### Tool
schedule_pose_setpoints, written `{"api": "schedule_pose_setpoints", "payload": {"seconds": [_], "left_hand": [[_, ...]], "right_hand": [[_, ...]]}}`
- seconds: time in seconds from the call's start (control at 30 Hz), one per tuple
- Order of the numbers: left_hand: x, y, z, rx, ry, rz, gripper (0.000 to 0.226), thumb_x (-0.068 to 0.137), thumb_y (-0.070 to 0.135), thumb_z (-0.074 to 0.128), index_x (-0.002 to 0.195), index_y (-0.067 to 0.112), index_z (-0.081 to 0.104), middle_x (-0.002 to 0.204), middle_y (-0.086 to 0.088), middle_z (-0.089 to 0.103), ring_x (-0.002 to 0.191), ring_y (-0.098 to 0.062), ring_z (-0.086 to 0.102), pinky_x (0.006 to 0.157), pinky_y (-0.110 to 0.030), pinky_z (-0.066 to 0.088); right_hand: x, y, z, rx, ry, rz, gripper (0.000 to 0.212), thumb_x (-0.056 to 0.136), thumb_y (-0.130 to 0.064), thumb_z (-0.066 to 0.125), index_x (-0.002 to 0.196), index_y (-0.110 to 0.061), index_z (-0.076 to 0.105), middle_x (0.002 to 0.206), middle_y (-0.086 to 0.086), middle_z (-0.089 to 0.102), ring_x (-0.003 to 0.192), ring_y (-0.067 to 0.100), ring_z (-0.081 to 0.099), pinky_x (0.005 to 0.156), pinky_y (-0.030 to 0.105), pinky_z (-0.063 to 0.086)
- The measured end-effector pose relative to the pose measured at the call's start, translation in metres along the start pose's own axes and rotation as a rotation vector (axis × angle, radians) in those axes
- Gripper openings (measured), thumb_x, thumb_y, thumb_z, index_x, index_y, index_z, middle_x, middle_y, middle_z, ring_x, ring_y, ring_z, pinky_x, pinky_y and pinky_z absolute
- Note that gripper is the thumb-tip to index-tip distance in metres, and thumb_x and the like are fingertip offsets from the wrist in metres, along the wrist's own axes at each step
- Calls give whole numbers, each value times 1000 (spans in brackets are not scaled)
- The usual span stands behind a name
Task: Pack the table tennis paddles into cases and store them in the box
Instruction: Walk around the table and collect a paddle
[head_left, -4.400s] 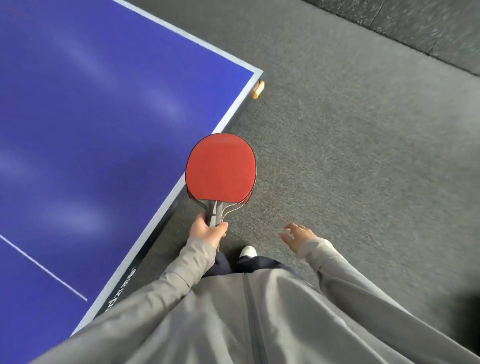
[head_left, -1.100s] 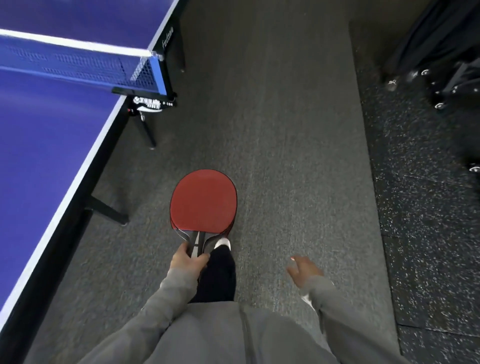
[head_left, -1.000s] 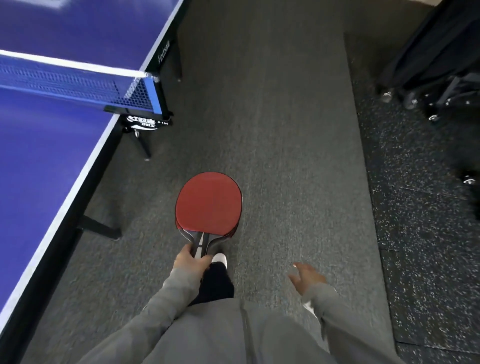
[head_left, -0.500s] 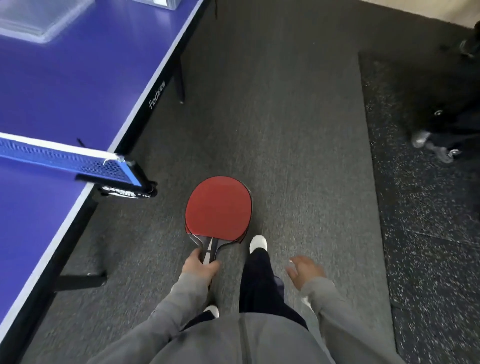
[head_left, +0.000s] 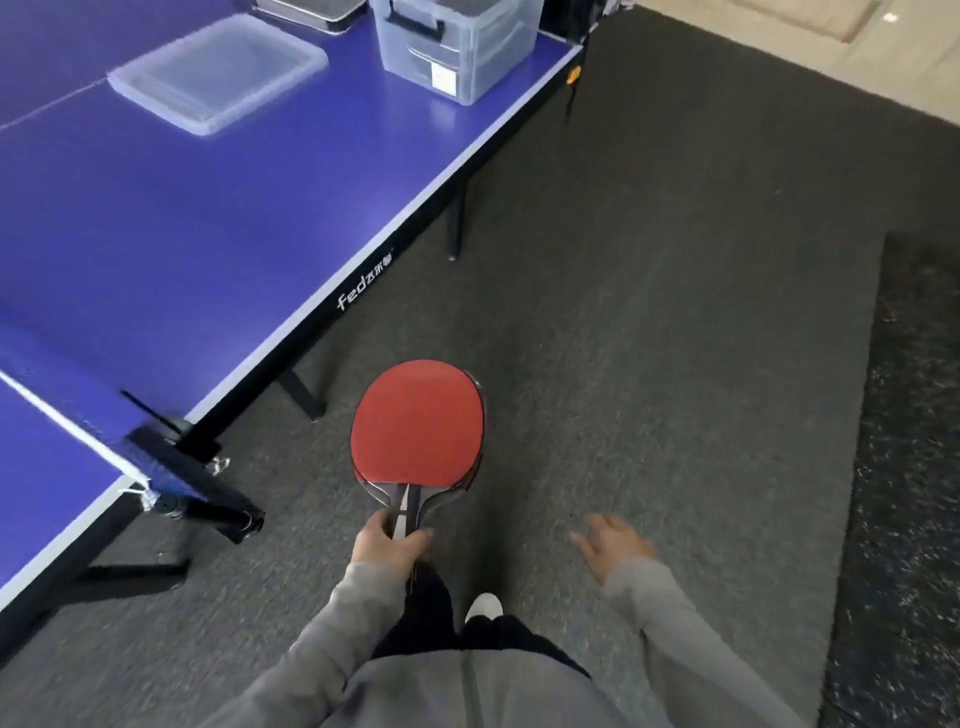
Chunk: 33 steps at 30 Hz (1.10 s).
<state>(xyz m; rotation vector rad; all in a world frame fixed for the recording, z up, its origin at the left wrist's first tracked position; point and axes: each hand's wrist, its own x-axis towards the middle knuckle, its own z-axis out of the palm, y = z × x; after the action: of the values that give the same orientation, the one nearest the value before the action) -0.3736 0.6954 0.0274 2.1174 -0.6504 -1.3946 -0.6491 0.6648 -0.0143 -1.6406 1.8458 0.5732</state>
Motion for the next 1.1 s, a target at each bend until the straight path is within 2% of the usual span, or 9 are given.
{"api": "schedule_pose_setpoints", "payload": {"seconds": [0.1, 0.2, 0.4, 0.53, 0.7, 0.83, 0.97, 1.1], "left_hand": [[25, 31, 4, -75, 66, -26, 12, 77, 4, 67, 84, 7, 59, 61, -1, 60, 53, -12, 56, 48, -21, 40], [59, 58, 3, -154, 123, -44, 12, 76, 5, 66, 78, 13, 58, 59, -2, 61, 52, -13, 57, 47, -21, 40], [146, 123, -14, -271, 220, -97, 12, 72, 9, 66, 75, 7, 55, 62, -9, 58, 58, -26, 53, 60, -33, 45], [190, 161, -36, -391, 315, -93, 11, 74, 8, 65, 73, 8, 54, 58, -6, 55, 54, -24, 51, 54, -31, 43], [229, 182, -65, -484, 467, -154, 14, 79, 8, 65, 72, 11, 53, 60, -4, 56, 54, -22, 50, 54, -27, 40], [250, 186, -84, -543, 585, -209, 14, 80, 12, 67, 76, 12, 54, 67, -5, 57, 62, -25, 52, 65, -30, 41], [267, 194, -106, -643, 719, -232, 13, 81, 10, 66, 82, 6, 55, 66, -10, 57, 57, -24, 51, 59, -30, 42], [284, 196, -134, -712, 832, -252, 12, 83, 8, 65, 85, 1, 55, 60, -8, 54, 49, -20, 46, 48, -27, 37]], "right_hand": [[41, -20, -31, 3, -40, -58, 54, 97, -52, 31, 144, -25, 31, 149, 3, 35, 138, 22, 32, 108, 39, 28], [84, -46, -60, -31, -62, -99, 55, 97, -53, 32, 145, -26, 29, 150, 3, 33, 138, 21, 32, 109, 39, 29], [160, -102, -126, -65, -38, -149, 56, 96, -52, 34, 145, -27, 27, 150, 2, 33, 139, 20, 30, 109, 39, 28], [199, -142, -169, -77, 1, -214, 55, 96, -51, 34, 145, -26, 27, 149, 2, 35, 138, 21, 31, 109, 39, 29], [237, -199, -210, -136, 18, -348, 54, 97, -49, 35, 145, -25, 28, 147, 0, 36, 135, 20, 33, 106, 36, 30], [270, -247, -238, -179, 10, -470, 54, 97, -47, 37, 145, -24, 28, 147, -1, 37, 135, 19, 33, 107, 36, 29], [302, -302, -268, -229, 17, -619, 53, 97, -46, 38, 144, -24, 28, 146, -1, 37, 136, 18, 32, 107, 34, 28], [324, -356, -292, -242, 22, -749, 51, 97, -43, 38, 144, -23, 29, 146, -3, 38, 135, 16, 33, 107, 33, 28]]}}
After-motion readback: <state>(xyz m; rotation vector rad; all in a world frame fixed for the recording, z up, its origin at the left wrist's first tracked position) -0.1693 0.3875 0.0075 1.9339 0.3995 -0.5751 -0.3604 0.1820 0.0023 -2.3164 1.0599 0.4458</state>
